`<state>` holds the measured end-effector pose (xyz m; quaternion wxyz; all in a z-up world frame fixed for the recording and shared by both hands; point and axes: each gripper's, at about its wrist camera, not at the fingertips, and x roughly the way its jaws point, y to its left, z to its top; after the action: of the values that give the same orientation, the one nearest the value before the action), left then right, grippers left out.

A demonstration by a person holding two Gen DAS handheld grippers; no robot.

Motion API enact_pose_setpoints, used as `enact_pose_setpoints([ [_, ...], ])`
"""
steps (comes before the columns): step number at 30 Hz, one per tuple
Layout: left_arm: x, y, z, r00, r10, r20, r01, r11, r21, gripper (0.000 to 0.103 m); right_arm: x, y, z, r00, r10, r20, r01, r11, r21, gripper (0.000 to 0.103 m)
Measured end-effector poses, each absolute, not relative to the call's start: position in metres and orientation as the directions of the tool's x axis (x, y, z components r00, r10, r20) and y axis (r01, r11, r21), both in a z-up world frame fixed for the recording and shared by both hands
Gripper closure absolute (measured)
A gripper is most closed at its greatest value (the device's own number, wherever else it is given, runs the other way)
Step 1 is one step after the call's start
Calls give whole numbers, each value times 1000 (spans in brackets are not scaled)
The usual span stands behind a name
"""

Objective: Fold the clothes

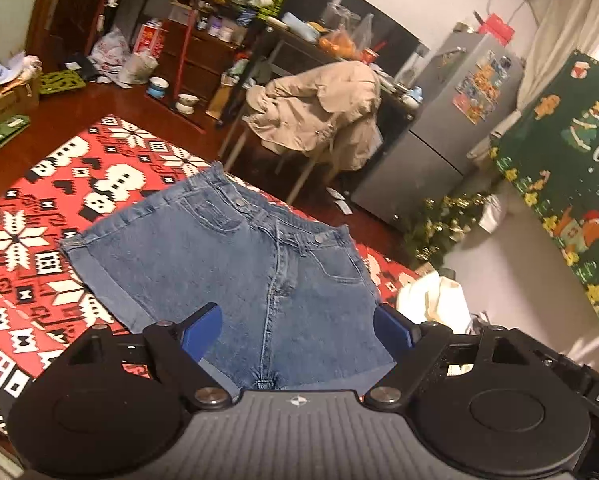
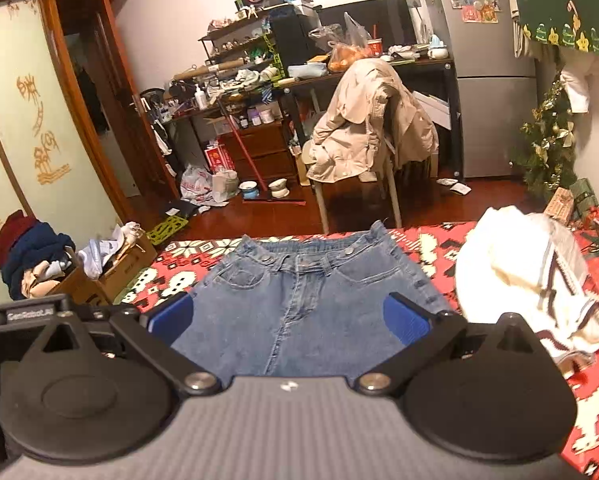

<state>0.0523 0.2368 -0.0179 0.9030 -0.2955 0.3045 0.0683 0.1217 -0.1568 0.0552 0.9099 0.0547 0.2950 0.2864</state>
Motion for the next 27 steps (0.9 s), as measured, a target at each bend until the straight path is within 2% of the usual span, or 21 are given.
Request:
enact_pose_setpoints([
  [8,56,226,3,815,67,-576,-361,836,-414,20,133,-180,72,713,565,-415,-484,825,292,1],
  [10,70,226,4,822,65,-566,-345,847,-404,24,145,-183,69,712,570,-409,-481,821,307,1],
  [13,101,227,-2,849,-14,-529,-264,854,-447,31,162,-184,61,726,561,-398,-478,828,293,1],
  [15,127,223,-10,854,-49,-519,-217,872,-439,40,176,-178,46,745,527,-410,-475,849,230,1],
  [17,155,216,-22,848,-74,-525,-176,895,-411,50,192,-168,27,751,503,-429,-472,862,186,6],
  [18,169,213,-30,842,-90,-532,-155,904,-399,58,200,-162,16,747,496,-443,-471,865,173,8],
  [20,204,207,-53,801,-134,-583,-140,905,-401,66,217,-148,-4,739,478,-474,-471,870,145,20],
  [22,231,208,-80,767,-181,-615,-131,895,-426,73,234,-132,-25,726,459,-513,-470,875,118,46],
  [23,242,208,-93,755,-203,-623,-123,890,-439,80,242,-127,-35,717,460,-523,-474,873,116,52],
  [24,254,209,-106,743,-225,-631,-116,885,-451,91,249,-123,-45,709,461,-534,-479,870,114,62],
  [25,261,208,-117,732,-224,-643,-121,887,-446,95,257,-119,-55,701,461,-544,-484,868,113,69],
  [27,270,206,-138,702,-227,-675,-130,891,-435,96,272,-110,-75,684,462,-564,-493,863,109,74],
])
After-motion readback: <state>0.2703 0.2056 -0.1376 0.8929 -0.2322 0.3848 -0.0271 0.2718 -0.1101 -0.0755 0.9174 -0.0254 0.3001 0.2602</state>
